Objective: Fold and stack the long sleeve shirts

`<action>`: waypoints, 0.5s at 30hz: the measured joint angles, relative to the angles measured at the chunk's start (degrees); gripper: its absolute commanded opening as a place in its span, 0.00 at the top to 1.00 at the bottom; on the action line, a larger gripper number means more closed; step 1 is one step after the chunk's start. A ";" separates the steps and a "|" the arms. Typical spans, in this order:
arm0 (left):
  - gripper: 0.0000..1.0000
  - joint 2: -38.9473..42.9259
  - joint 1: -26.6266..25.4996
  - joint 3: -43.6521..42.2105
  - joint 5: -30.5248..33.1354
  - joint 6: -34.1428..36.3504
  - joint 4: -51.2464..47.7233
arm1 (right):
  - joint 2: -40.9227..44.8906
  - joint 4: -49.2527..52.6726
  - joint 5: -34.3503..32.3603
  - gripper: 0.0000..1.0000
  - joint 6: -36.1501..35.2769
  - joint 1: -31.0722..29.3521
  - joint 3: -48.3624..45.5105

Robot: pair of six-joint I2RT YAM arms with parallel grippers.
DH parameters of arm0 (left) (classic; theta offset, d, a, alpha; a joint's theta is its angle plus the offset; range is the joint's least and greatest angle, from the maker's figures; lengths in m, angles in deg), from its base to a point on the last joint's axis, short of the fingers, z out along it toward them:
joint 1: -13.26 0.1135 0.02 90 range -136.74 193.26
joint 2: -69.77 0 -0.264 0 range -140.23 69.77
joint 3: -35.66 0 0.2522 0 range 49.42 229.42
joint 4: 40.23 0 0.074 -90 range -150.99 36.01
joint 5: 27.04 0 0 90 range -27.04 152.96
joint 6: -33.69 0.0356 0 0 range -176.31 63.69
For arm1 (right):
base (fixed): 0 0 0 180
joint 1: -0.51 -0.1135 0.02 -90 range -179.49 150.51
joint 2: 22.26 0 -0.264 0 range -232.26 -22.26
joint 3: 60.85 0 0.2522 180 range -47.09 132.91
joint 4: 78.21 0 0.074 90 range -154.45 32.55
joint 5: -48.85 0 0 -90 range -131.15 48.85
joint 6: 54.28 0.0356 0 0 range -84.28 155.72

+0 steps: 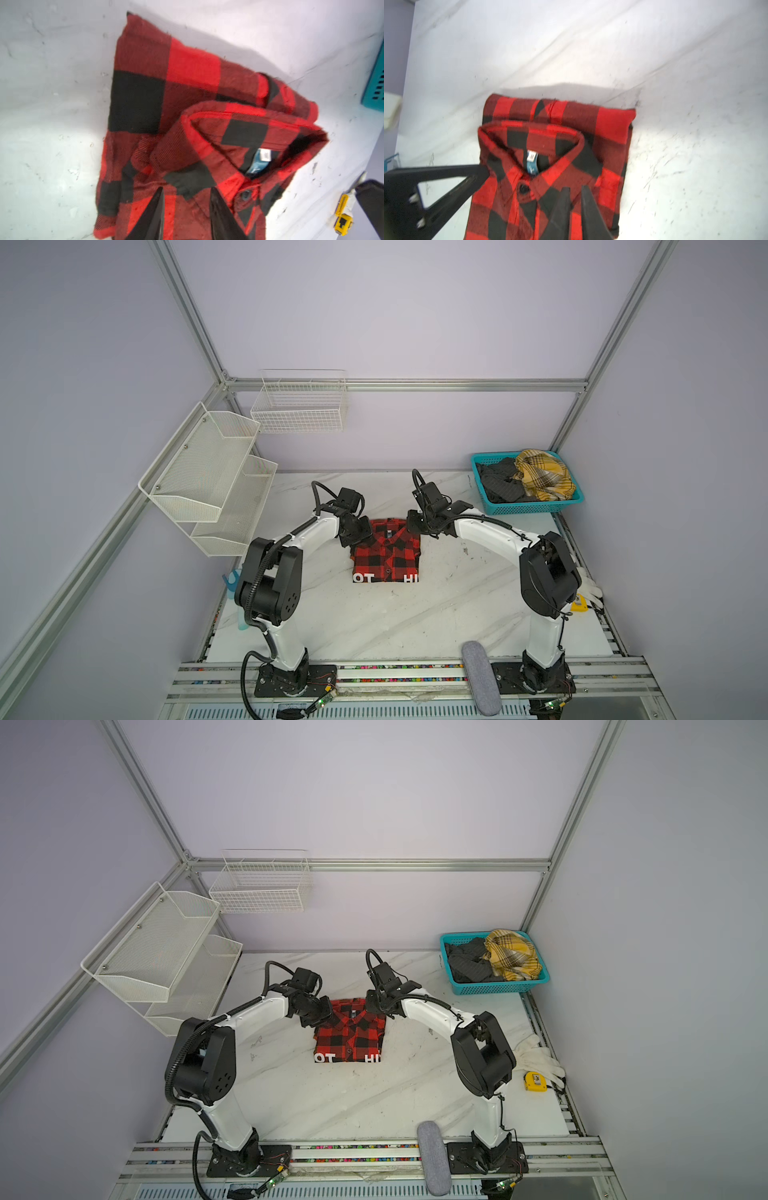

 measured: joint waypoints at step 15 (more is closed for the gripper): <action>0.74 -14.03 1.75 10.16 -2.29 1.16 0.15 | -13.92 0.55 -0.04 0.87 -2.03 0.33 6.99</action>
